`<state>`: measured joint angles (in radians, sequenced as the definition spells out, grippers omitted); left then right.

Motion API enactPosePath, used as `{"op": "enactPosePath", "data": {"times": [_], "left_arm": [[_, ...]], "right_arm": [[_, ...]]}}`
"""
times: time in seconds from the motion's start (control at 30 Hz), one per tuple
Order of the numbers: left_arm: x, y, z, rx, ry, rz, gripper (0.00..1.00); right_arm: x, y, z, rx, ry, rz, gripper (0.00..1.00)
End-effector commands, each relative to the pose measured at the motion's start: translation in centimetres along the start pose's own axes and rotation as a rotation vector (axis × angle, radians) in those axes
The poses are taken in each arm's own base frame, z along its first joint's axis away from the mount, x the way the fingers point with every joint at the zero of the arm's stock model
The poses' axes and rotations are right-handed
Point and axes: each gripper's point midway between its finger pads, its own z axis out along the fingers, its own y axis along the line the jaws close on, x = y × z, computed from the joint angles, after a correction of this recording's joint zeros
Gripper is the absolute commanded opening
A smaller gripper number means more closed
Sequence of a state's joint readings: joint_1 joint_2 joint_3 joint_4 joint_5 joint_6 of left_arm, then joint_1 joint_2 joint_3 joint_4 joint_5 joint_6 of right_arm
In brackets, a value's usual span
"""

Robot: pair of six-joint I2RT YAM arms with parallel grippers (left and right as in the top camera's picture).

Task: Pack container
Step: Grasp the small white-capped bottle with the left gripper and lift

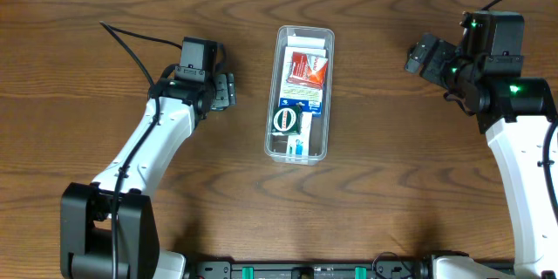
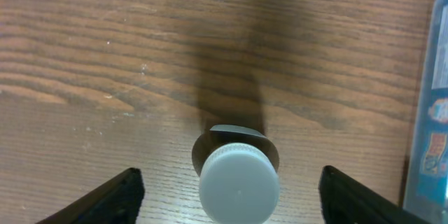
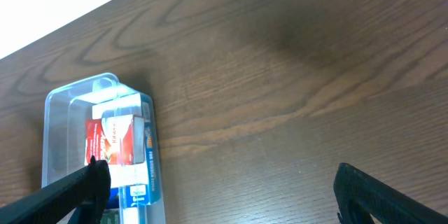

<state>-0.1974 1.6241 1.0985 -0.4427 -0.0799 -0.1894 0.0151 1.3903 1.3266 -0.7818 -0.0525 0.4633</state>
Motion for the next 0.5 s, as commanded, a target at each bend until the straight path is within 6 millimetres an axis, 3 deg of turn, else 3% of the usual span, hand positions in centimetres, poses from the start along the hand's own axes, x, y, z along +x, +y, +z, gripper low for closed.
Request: {"op": "enactPosePath", "data": {"times": [0.0, 0.13, 0.27, 0.47], "left_arm": [[0.11, -0.13, 0.44, 0.006, 0.012, 0.0, 0.73], [0.24, -0.12, 0.64, 0.004, 0.017, 0.001, 0.56], [0.04, -0.17, 0.64, 0.007, 0.009, 0.0, 0.48], [-0.07, -0.2, 0.64, 0.008, 0.005, 0.0, 0.26]], "right_arm": [[-0.16, -0.05, 0.0, 0.003, -0.003, 0.001, 0.99], [-0.17, -0.06, 0.0, 0.003, -0.003, 0.001, 0.99], [-0.16, -0.04, -0.01, 0.003, -0.003, 0.001, 0.99], [-0.15, -0.04, 0.0, 0.003, -0.002, 0.001, 0.99]]}}
